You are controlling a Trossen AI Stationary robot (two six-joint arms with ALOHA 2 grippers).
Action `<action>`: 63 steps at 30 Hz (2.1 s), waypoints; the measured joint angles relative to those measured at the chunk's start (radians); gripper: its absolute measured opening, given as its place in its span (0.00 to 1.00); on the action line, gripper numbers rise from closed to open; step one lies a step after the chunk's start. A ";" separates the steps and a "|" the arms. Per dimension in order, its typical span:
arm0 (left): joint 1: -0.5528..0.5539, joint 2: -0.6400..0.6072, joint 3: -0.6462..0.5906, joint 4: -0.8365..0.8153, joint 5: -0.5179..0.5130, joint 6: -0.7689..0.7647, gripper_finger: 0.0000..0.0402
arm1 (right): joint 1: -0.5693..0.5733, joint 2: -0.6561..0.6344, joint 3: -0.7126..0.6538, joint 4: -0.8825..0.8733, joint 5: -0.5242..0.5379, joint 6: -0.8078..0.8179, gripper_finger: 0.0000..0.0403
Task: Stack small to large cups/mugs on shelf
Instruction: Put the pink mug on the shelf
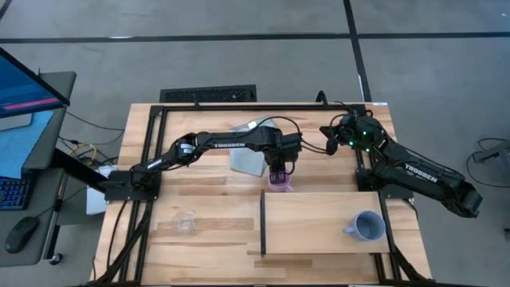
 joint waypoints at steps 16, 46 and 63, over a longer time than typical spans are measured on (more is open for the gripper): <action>0.001 -0.010 0.033 -0.004 -0.015 0.036 0.56 | 0.000 0.000 0.000 0.000 0.000 0.000 0.15; 0.043 -0.435 0.029 0.279 -0.139 0.091 0.56 | 0.007 -0.002 0.138 0.007 -0.075 0.000 0.15; 0.059 -0.600 0.028 0.329 -0.090 0.092 0.56 | 0.071 -0.002 0.200 0.002 -0.087 0.083 0.15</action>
